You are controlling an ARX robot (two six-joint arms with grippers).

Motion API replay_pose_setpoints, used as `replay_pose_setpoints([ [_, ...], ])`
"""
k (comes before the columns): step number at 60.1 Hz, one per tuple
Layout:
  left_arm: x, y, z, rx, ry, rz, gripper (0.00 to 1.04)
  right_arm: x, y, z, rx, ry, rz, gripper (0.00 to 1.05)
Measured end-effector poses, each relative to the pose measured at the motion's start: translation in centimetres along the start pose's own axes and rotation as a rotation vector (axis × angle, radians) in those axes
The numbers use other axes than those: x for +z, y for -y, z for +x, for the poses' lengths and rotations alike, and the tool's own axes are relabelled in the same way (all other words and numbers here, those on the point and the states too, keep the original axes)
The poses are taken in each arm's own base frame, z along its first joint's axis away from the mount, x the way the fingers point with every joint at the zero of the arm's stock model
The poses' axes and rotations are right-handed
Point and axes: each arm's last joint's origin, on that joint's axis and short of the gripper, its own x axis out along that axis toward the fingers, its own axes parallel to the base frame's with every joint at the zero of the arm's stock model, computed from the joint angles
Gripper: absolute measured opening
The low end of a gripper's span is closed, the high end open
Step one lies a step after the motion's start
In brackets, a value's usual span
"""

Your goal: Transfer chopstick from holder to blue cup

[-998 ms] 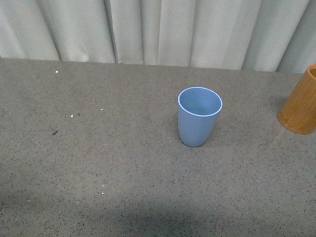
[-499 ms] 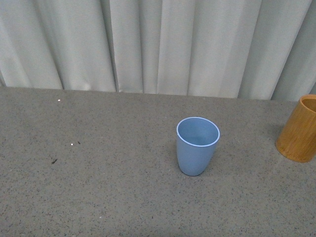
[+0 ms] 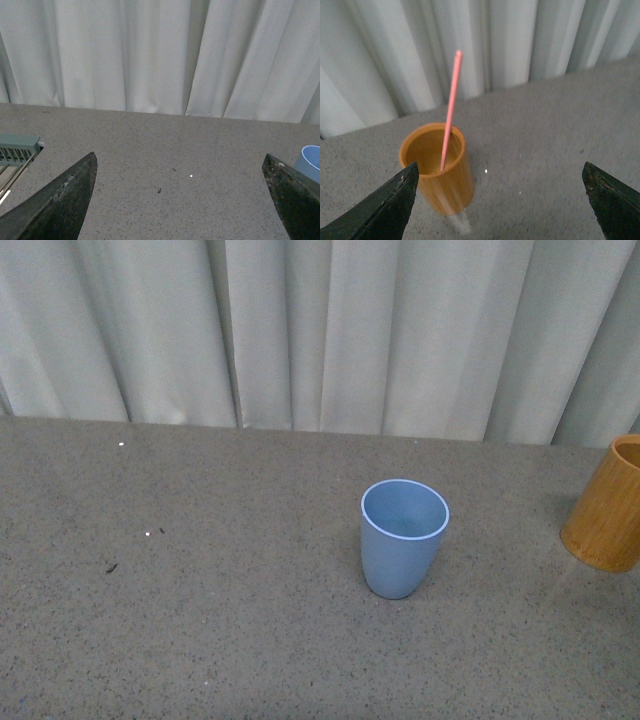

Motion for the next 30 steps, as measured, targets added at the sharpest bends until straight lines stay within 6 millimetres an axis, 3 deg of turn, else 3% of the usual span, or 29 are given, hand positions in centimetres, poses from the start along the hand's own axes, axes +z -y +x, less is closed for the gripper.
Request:
replay_pose_setpoints([
  [7,0.0,0.0,0.0,0.0,0.0,0.002,0.95,0.6,1.5,3.1,-0.026,-0.147,0.161,0.95],
  [16,0.0,0.0,0.0,0.0,0.0,0.002,0.66,2.1,2.1,5.3,-0.05,-0.169,0.213,0.95],
  [26,0.0,0.0,0.0,0.0,0.0,0.002,0.37,3.4,1.9,6.4,-0.045,-0.159,0.21,0.95],
  [30,0.0,0.0,0.0,0.0,0.0,0.002,0.21,3.5,1.6,7.1,-0.036,-0.171,0.199,0.95],
])
